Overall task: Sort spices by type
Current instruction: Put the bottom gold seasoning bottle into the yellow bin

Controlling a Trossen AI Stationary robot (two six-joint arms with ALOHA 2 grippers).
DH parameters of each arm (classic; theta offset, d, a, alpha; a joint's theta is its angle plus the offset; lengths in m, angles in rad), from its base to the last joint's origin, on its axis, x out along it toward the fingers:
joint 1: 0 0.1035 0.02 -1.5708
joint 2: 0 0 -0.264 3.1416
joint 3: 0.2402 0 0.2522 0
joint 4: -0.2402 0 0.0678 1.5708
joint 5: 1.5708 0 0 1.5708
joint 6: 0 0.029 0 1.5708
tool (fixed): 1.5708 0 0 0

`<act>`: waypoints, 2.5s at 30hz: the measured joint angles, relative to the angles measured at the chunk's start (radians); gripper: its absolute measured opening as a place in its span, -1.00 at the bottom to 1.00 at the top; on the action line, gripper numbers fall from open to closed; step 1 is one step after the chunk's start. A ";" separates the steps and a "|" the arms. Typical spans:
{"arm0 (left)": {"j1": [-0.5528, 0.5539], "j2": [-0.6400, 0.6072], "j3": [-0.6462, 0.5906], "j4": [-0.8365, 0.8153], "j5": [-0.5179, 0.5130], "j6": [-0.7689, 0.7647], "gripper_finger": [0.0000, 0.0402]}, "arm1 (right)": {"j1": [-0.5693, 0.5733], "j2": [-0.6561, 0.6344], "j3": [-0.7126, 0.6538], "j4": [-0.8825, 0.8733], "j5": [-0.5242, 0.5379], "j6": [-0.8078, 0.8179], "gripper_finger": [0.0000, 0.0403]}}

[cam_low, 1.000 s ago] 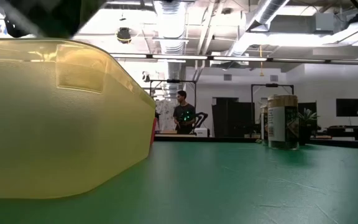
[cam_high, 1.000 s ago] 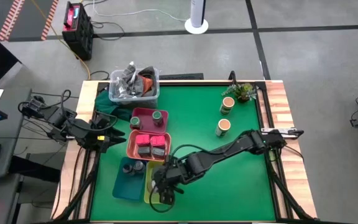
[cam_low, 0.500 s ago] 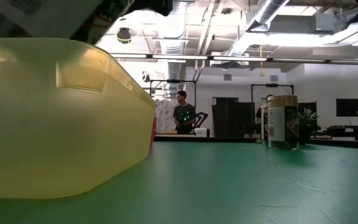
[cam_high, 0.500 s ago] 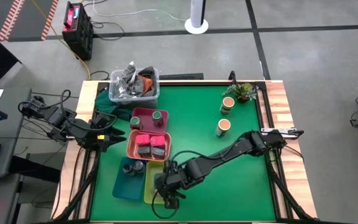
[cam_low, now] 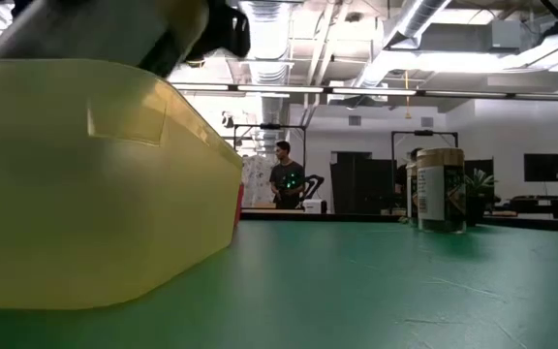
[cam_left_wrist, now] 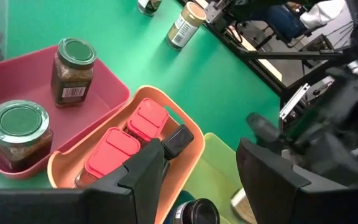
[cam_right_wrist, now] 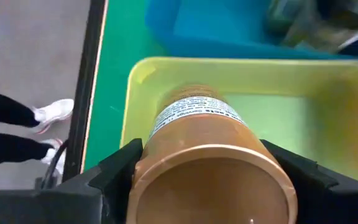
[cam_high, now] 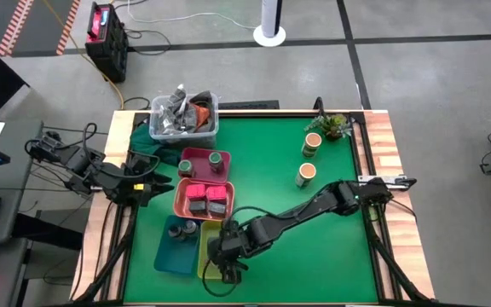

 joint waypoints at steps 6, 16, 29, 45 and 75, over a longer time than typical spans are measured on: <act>0.000 0.000 0.000 0.006 0.005 -0.014 -0.04 | 0.006 0.022 0.001 -0.027 0.000 0.006 0.52; 0.000 0.000 0.000 0.005 0.007 -0.017 -0.04 | -0.004 0.022 0.000 -0.035 -0.047 0.029 0.73; 0.000 0.000 0.000 -0.004 0.016 -0.003 -0.04 | -0.008 0.015 0.052 -0.055 -0.089 0.085 0.88; 0.000 0.000 0.000 -0.003 0.053 -0.011 -0.04 | -0.026 -0.044 0.102 -0.676 0.102 0.140 0.88; 0.000 0.000 0.000 -0.003 0.090 -0.076 -0.04 | -0.330 -0.963 -0.893 -0.469 0.190 0.380 0.79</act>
